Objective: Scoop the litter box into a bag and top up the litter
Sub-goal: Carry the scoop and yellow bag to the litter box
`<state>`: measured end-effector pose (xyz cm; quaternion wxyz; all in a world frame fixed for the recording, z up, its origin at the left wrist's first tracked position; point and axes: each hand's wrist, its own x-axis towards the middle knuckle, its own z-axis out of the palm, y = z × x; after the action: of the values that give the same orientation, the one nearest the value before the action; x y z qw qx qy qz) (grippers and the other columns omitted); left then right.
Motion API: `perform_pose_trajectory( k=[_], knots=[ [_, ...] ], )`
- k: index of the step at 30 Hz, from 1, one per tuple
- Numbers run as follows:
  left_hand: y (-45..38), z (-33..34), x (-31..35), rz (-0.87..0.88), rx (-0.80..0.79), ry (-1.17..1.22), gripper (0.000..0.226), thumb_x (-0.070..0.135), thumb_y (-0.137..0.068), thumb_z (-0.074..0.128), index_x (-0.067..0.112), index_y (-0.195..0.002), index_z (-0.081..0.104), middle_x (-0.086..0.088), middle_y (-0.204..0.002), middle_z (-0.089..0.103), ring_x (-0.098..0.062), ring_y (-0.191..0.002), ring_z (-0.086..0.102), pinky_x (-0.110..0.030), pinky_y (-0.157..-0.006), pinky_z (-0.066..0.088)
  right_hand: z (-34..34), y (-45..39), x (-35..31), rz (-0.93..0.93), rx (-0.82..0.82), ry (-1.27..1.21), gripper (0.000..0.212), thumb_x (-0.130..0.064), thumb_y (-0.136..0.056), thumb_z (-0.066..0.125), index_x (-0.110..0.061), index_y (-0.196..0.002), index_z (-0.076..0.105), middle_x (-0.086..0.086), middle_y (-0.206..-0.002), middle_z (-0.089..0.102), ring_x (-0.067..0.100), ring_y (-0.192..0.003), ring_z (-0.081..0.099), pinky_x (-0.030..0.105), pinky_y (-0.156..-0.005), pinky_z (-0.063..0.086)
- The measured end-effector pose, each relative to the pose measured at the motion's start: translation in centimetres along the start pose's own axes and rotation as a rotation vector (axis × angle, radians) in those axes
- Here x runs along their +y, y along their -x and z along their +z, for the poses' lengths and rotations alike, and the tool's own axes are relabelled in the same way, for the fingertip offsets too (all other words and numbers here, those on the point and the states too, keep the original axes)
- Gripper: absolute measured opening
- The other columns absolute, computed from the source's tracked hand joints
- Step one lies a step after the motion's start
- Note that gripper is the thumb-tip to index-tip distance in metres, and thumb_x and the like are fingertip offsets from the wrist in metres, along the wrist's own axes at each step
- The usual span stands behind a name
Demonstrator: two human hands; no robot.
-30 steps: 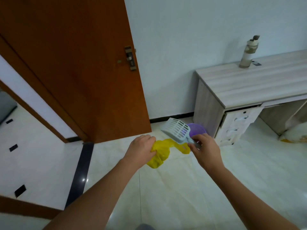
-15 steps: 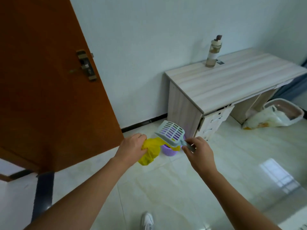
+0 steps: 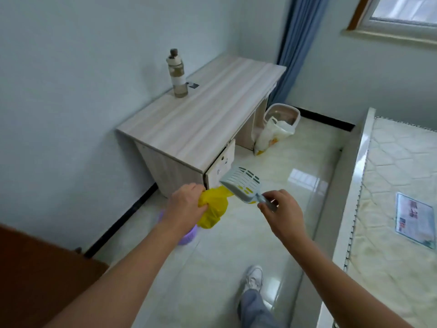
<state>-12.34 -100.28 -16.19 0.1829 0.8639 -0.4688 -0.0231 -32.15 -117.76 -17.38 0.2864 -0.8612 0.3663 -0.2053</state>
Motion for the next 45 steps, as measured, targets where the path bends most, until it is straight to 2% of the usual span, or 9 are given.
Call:
perform_pose_trajectory(
  k=[4,11,17,26,29,33,36,38,45],
  knots=[
    [-8.3,2.0,2.0,0.073,-0.008,0.003,0.03,0.023,-0.073,0.072,0.013,-0.1,0.063,-0.007,-0.096,0.064,-0.029,-0.09,0.059,-0.038,-0.073,0.05,-0.4,-6.3,3.3,0.059,0.044,0.005,0.017,-0.023,-0.079,0.074,-0.021,-0.094,0.069,-0.008,-0.083,0.055,0.014,-0.079,0.055,0.026,-0.068,0.037],
    [-22.2,3.5,3.2,0.086,-0.001,-0.034,0.027,0.025,-0.077,0.069,0.014,-0.102,0.063,-0.004,-0.093,0.063,-0.025,-0.087,0.058,-0.03,-0.066,0.039,-1.4,-20.0,6.8,0.082,0.052,-0.027,0.017,-0.024,-0.08,0.074,-0.022,-0.096,0.069,-0.01,-0.084,0.053,0.011,-0.079,0.053,0.024,-0.068,0.034],
    [-31.6,4.2,5.3,0.096,0.025,0.012,0.022,0.025,-0.081,0.066,0.015,-0.099,0.061,-0.002,-0.09,0.061,-0.021,-0.082,0.057,-0.032,-0.063,0.044,-4.2,-30.1,9.4,0.097,0.107,-0.034,0.017,-0.026,-0.08,0.074,-0.022,-0.096,0.069,-0.006,-0.089,0.06,0.012,-0.082,0.056,0.024,-0.069,0.037],
    [-45.8,8.9,8.3,0.221,-0.046,0.045,0.022,0.024,-0.077,0.069,0.013,-0.095,0.062,-0.006,-0.089,0.062,-0.027,-0.082,0.058,-0.039,-0.064,0.048,-5.6,-38.5,15.5,0.247,0.17,-0.001,0.017,-0.027,-0.08,0.074,-0.023,-0.095,0.069,-0.008,-0.088,0.059,0.011,-0.081,0.055,0.026,-0.07,0.04],
    [-51.2,11.0,8.8,0.284,-0.052,0.088,0.025,0.031,-0.075,0.064,0.014,-0.093,0.063,-0.005,-0.087,0.063,-0.028,-0.082,0.059,-0.038,-0.064,0.048,-6.3,-41.5,17.3,0.304,0.212,0.014,0.016,-0.024,-0.079,0.074,-0.021,-0.094,0.07,-0.007,-0.087,0.059,0.013,-0.079,0.058,0.027,-0.069,0.044],
    [-59.5,13.3,10.5,0.363,-0.115,0.113,0.029,0.039,-0.074,0.057,0.017,-0.091,0.062,-0.004,-0.088,0.062,-0.028,-0.084,0.059,-0.037,-0.065,0.047,-8.3,-45.7,18.5,0.377,0.296,0.06,0.015,-0.024,-0.081,0.074,-0.02,-0.095,0.07,-0.009,-0.087,0.058,0.009,-0.077,0.057,0.02,-0.066,0.043],
    [-64.2,14.7,13.1,0.487,-0.127,0.139,0.022,0.03,-0.072,0.063,0.014,-0.086,0.062,-0.008,-0.086,0.063,-0.032,-0.083,0.061,-0.035,-0.064,0.045,-9.5,-48.5,19.6,0.41,0.347,0.096,0.016,-0.026,-0.081,0.074,-0.021,-0.095,0.07,-0.01,-0.087,0.057,0.009,-0.078,0.055,0.023,-0.067,0.043],
    [-66.8,15.4,14.7,0.538,-0.153,0.155,0.021,0.025,-0.073,0.067,0.013,-0.09,0.062,-0.008,-0.09,0.064,-0.032,-0.087,0.06,-0.037,-0.067,0.047,-10.0,-50.0,20.5,0.449,0.388,0.114,0.015,-0.028,-0.081,0.073,-0.023,-0.094,0.069,-0.011,-0.085,0.056,0.009,-0.078,0.054,0.019,-0.063,0.039],
    [-73.9,18.5,17.9,0.527,-0.185,0.173,0.023,0.019,-0.073,0.072,0.013,-0.095,0.064,-0.009,-0.094,0.066,-0.033,-0.089,0.062,-0.037,-0.069,0.046,-11.6,-54.3,26.2,0.537,0.42,0.083,0.012,-0.026,-0.08,0.074,-0.022,-0.091,0.069,-0.008,-0.085,0.06,0.007,-0.076,0.057,0.008,-0.061,0.033]
  ],
)
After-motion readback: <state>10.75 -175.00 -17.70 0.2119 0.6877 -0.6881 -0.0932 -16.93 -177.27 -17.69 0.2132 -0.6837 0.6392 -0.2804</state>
